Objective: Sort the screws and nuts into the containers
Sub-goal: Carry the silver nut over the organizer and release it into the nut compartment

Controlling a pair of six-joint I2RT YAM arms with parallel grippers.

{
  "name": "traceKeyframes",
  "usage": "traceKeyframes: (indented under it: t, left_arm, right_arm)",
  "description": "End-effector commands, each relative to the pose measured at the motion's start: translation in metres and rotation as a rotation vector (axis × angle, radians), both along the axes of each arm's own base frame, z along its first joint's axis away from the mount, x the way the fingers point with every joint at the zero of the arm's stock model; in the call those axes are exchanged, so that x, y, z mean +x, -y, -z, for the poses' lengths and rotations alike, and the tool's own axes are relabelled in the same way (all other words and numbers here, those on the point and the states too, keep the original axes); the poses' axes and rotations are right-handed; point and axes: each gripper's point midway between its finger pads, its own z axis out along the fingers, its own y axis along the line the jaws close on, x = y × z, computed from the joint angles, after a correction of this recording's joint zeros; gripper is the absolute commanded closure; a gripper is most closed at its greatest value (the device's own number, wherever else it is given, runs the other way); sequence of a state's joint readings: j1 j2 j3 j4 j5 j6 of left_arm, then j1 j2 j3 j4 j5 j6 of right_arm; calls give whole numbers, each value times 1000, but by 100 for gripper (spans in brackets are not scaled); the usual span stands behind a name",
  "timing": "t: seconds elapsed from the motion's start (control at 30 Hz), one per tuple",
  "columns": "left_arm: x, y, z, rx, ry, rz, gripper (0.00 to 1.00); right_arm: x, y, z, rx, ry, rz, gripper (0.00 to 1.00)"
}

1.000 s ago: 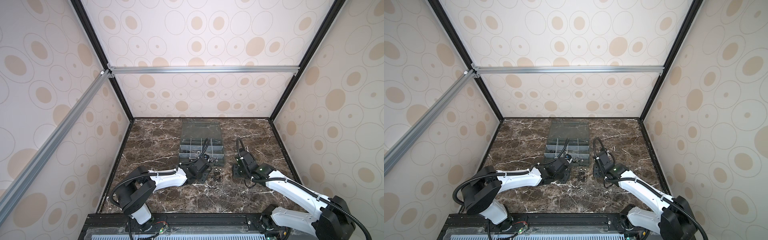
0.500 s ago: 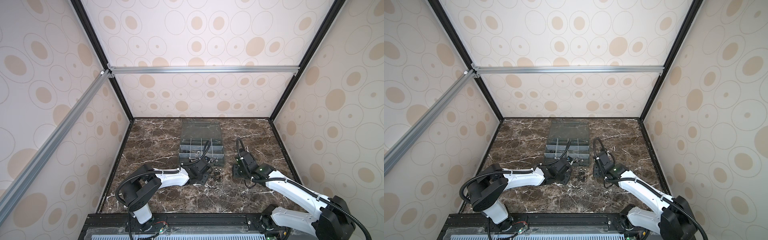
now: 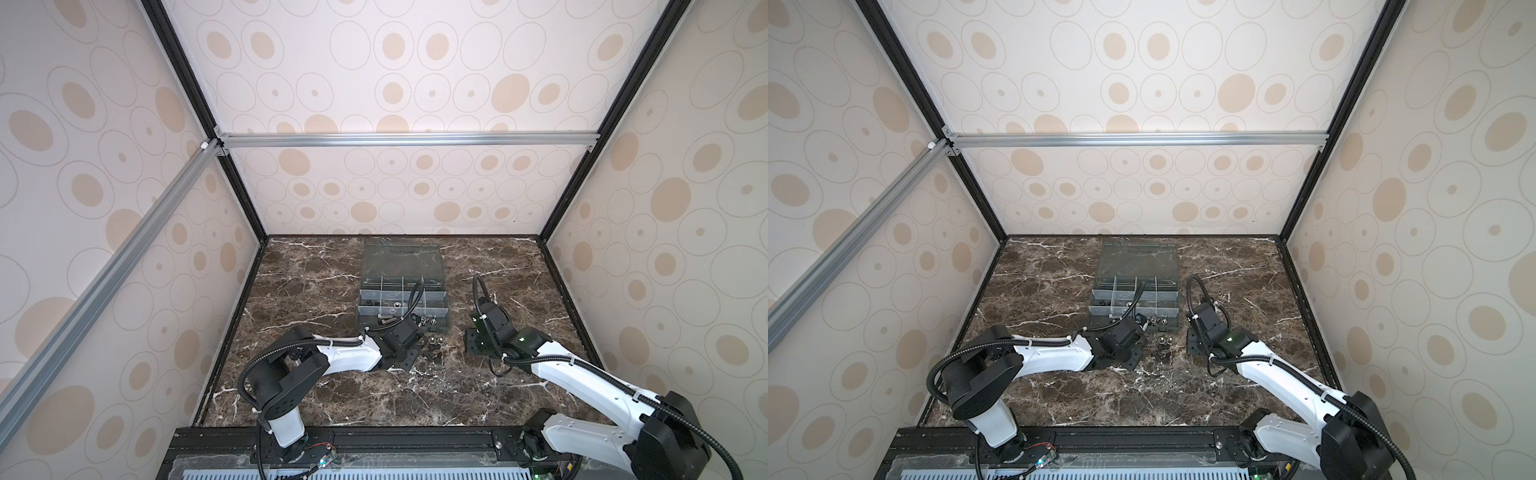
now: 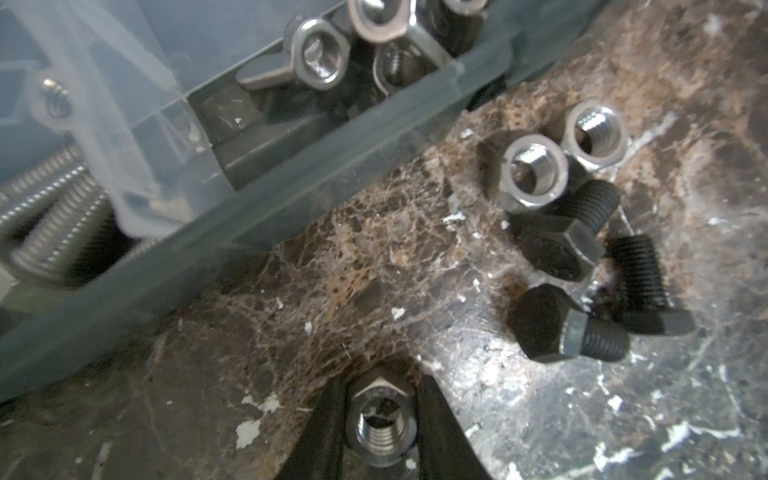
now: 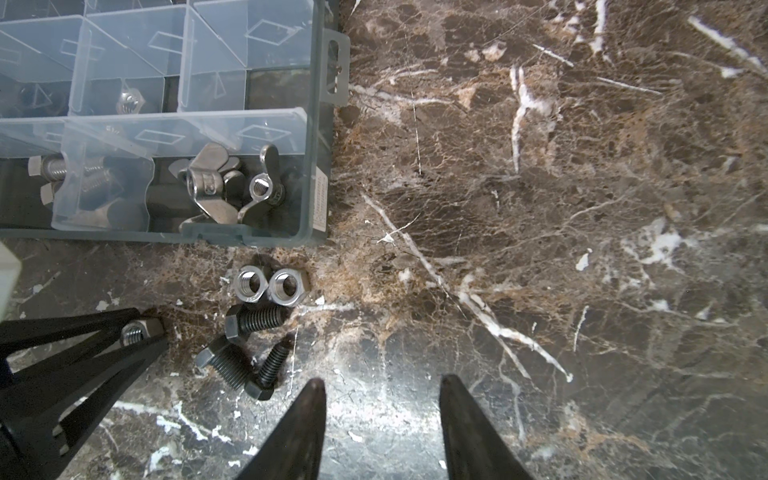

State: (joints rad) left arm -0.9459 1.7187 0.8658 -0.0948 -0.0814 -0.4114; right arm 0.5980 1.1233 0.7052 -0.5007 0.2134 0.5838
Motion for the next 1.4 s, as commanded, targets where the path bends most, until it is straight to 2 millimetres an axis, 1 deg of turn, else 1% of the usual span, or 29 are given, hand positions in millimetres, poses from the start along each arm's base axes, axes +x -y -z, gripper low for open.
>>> traceKeyframes:
  t: [0.0,0.17,0.23,0.3,0.4,0.5,0.57,0.63,0.7,0.77,0.87,0.9,0.97,1.07,1.2,1.37]
  left_arm:
    - [0,8,1,-9,2,-2,74]
    - [2,10,-5,-23,15,-11,77]
    - [4,11,-10,-33,23,-10,77]
    - [5,12,-21,-51,37,-14,77]
    - [11,16,-48,-82,82,3,77]
    - [26,11,-89,-106,169,-7,76]
    - [41,2,-116,-141,220,-36,76]
    - [56,-9,-136,-182,260,-75,76]
    - [73,-23,-150,-217,288,-123,76]
    - [90,-34,-158,-251,296,-160,76]
    - [110,-45,-162,-255,309,-191,76]
    - [115,-47,-160,-248,308,-197,76]
    - [128,-50,-155,-237,296,-205,76]
    - [141,-48,-142,-235,267,-211,77]
    - [151,-43,-126,-237,232,-210,77]
    - [164,-42,-109,-220,210,-216,76]
  right_arm:
    - [-2,6,4,-10,-13,21,52]
    - [-3,6,4,-9,-14,21,52]
    - [-3,6,5,-9,-15,18,52]
    - [-3,6,5,-8,-16,19,52]
    - [-4,7,4,-14,-15,19,52]
    - [-3,8,4,-19,-13,16,52]
    - [-3,8,3,-19,-11,17,52]
    - [-2,6,4,-13,-12,15,52]
    - [-2,5,5,-8,-14,15,52]
    - [0,3,4,-3,-17,12,52]
    - [1,2,3,-3,-17,8,52]
    - [1,1,2,-2,-17,8,52]
    - [2,0,1,2,-14,9,52]
    - [2,0,2,9,-18,18,52]
    - [2,0,5,16,-20,33,52]
    - [3,0,4,15,-21,36,52]
